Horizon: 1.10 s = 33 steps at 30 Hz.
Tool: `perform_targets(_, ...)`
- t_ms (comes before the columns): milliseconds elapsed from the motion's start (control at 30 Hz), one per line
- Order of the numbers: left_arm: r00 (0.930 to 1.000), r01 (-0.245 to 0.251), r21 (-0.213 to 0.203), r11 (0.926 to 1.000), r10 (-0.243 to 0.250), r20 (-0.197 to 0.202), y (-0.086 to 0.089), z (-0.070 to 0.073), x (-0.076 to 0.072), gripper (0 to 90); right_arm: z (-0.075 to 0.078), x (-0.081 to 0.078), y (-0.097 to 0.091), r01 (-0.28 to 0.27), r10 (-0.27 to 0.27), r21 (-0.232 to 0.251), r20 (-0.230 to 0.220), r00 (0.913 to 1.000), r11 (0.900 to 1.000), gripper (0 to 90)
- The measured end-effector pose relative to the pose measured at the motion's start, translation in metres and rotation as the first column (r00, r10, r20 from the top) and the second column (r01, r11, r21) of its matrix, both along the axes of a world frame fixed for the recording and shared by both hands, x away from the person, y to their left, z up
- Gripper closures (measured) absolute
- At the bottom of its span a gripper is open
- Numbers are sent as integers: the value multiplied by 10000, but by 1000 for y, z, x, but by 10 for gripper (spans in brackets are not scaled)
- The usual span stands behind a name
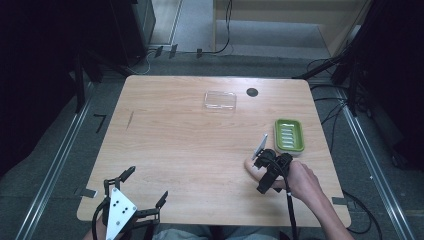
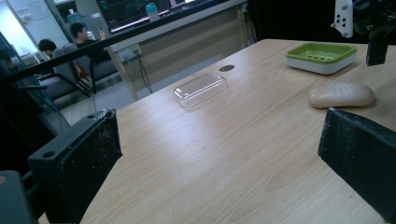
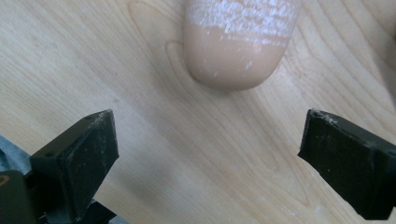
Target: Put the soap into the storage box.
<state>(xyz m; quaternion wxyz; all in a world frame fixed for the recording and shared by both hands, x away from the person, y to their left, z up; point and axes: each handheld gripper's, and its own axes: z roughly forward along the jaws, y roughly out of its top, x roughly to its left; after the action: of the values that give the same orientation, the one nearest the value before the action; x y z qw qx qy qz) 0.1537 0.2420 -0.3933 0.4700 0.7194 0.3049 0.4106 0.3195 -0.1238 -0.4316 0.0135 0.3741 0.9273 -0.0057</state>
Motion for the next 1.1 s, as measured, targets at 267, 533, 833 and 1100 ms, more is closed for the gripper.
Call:
perform_targets(267,10000,2,72,10000,-2,-32,0,-1,0,0,-3,9,0,34,-34,19,-93,10000,10000,42)
perform_targets(533,10000,-15,-10,10000,15,-14,0,0,0,0,-5,18,3,125,-123,93,-193,9997,9999,42)
perform_targets(833,10000,-8,13,10000,8,-2,0,0,0,0,-8,31,10,198,-190,227,-334,9993,9995,33)
perform_targets(1100,10000,-20,-6,10000,20,-2,1,-1,0,0,-15,40,15,316,-301,261,-555,9980,9992,14)
